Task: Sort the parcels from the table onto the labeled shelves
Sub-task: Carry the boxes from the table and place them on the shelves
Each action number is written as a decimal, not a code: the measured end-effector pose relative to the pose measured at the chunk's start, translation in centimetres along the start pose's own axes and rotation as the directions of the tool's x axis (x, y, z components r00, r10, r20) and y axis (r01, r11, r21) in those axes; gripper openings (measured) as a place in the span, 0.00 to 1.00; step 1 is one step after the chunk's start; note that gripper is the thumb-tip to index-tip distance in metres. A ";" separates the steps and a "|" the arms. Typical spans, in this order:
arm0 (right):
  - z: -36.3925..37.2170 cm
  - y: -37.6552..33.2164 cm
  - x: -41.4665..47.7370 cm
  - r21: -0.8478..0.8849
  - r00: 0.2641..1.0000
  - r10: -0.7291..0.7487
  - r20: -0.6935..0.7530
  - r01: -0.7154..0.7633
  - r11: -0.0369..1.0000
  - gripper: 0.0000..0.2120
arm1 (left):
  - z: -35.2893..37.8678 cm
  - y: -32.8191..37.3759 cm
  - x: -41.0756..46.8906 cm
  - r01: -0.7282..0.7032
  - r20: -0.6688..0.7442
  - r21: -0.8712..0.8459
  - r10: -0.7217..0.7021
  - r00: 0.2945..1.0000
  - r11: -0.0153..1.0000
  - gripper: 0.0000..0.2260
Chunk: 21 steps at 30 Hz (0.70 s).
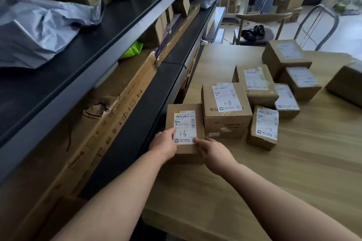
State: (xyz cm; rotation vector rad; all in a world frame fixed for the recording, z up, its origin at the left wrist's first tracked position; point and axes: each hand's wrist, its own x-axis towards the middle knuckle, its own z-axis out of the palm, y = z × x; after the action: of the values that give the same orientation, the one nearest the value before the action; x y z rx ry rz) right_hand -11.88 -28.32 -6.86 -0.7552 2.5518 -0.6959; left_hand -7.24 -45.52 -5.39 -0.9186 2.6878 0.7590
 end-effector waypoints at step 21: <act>-0.3 8.3 -15.7 -0.128 0.977 -0.202 0.067 0.209 0.969 0.18 | 9.1 2.6 -19.3 0.155 -0.058 -0.101 -0.161 0.985 0.983 0.29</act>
State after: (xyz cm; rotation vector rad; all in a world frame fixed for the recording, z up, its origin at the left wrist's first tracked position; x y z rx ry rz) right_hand -3.07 -12.96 -7.77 -1.0814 2.5144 -0.5614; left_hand 6.50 -29.01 -5.43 -1.1842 2.6133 0.8438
